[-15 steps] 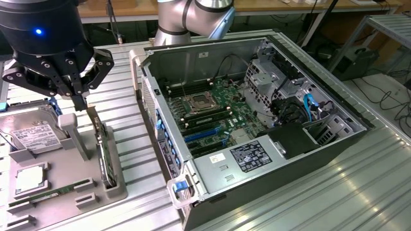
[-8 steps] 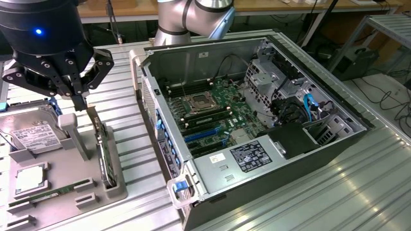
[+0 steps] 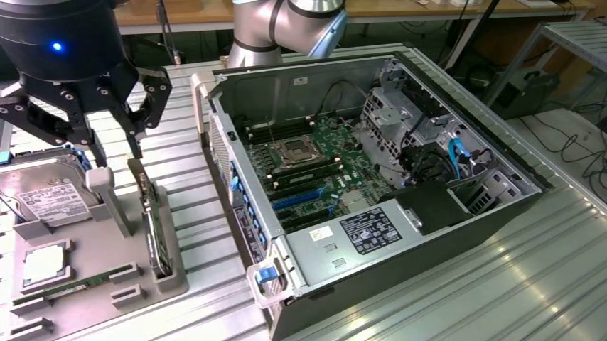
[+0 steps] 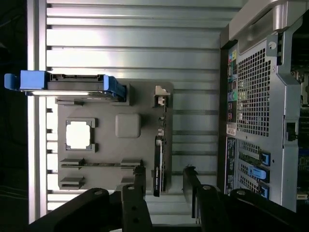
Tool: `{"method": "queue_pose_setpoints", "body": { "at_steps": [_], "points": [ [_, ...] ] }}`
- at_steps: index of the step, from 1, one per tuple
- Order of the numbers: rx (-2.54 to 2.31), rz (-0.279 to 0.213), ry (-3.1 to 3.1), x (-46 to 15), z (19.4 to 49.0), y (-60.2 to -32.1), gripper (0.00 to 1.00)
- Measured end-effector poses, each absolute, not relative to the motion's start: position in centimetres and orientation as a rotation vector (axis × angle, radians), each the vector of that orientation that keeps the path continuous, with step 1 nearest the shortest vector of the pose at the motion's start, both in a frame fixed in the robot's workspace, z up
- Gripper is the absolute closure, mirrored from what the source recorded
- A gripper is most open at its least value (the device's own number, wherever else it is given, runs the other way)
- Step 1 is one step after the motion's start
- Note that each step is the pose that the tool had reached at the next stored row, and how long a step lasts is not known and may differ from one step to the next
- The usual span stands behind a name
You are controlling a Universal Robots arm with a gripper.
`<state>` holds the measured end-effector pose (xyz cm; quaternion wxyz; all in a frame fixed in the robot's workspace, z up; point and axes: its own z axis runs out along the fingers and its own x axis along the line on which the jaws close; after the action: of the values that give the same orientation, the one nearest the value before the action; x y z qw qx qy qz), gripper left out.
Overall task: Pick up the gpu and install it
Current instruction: 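Pick up the gpu and move the gpu toward the slot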
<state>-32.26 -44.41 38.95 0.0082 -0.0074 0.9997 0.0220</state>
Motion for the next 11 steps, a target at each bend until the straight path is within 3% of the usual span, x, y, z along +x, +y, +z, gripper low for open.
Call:
{"method": "queue_pose_setpoints", "body": {
  "at_steps": [2,5,6,11],
  "points": [
    [-0.025,0.069,3.124,-32.3,38.9,-44.4,0.46],
    [-0.026,0.069,3.124,-32.3,38.7,-44.4,0.4],
    [-0.026,0.069,3.124,-32.3,38.5,-44.4,0.34],
    [-0.026,0.069,3.124,-32.3,37.4,-44.5,0.34]
  ]
}}
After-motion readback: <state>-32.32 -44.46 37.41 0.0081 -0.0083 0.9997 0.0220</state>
